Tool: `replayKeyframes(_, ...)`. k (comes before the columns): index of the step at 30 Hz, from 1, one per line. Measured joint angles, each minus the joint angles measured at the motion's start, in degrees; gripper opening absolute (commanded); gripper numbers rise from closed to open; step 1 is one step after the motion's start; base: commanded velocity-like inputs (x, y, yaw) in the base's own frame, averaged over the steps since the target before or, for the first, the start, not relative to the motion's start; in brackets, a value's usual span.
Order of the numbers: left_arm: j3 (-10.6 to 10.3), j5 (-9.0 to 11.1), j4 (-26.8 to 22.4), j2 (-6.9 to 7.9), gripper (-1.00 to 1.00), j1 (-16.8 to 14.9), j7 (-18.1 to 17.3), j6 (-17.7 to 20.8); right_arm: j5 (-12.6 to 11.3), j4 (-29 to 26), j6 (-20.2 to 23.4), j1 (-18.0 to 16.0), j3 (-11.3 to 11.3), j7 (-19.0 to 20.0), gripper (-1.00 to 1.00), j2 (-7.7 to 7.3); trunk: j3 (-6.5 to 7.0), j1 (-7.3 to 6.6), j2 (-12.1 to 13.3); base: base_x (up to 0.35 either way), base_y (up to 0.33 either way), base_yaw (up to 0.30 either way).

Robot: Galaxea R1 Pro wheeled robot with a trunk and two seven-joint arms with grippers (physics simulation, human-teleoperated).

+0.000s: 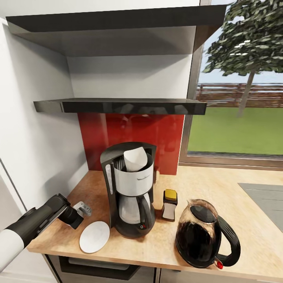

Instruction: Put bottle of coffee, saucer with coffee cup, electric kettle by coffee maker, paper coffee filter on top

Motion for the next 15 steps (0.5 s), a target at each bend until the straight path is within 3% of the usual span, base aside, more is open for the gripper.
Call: replayKeyframes(15,-0.12,0.1,-0.17,-0.04,-1.0,-0.05,-0.29,0.1,0.0,-0.09,0.0,0.0,0.0,-0.06,1.0,0.09,-0.01,0.0,0.01,0.0,0.0,0.0)
